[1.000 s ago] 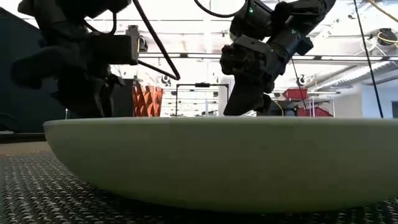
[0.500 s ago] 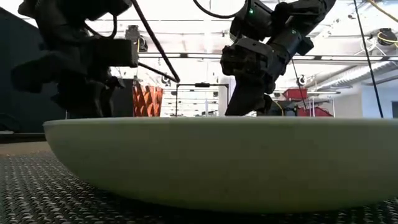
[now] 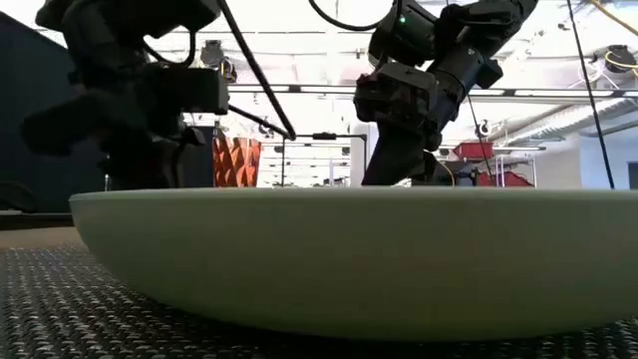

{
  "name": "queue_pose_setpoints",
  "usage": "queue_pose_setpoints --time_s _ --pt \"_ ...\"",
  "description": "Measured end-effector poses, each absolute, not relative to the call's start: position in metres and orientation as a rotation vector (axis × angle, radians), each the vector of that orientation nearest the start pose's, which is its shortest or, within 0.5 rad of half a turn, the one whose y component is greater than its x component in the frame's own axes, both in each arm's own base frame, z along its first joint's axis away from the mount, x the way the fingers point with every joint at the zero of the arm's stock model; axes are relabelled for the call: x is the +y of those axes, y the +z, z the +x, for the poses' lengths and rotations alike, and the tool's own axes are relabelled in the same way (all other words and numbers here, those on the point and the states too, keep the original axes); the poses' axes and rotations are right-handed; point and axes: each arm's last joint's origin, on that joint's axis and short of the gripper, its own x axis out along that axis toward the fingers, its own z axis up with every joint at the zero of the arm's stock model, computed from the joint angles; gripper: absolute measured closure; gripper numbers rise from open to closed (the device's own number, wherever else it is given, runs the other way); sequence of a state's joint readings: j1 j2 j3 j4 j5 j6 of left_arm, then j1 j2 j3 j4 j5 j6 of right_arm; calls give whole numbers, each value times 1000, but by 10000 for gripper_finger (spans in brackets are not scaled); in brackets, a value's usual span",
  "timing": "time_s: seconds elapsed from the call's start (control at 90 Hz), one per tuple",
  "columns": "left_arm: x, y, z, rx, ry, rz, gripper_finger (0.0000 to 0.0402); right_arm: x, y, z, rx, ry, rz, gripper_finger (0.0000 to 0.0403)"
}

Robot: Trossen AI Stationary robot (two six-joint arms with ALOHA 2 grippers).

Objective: Set table place
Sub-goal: Fold the black napkin

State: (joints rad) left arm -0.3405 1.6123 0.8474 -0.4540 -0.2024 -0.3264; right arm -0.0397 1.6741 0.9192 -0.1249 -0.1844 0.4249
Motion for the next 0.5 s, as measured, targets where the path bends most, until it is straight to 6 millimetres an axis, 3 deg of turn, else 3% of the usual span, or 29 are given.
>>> queue_pose_setpoints --time_s 0.5 --pt "-90 154 271 1162 104 -54 393 -8 168 328 893 -52 492 351"
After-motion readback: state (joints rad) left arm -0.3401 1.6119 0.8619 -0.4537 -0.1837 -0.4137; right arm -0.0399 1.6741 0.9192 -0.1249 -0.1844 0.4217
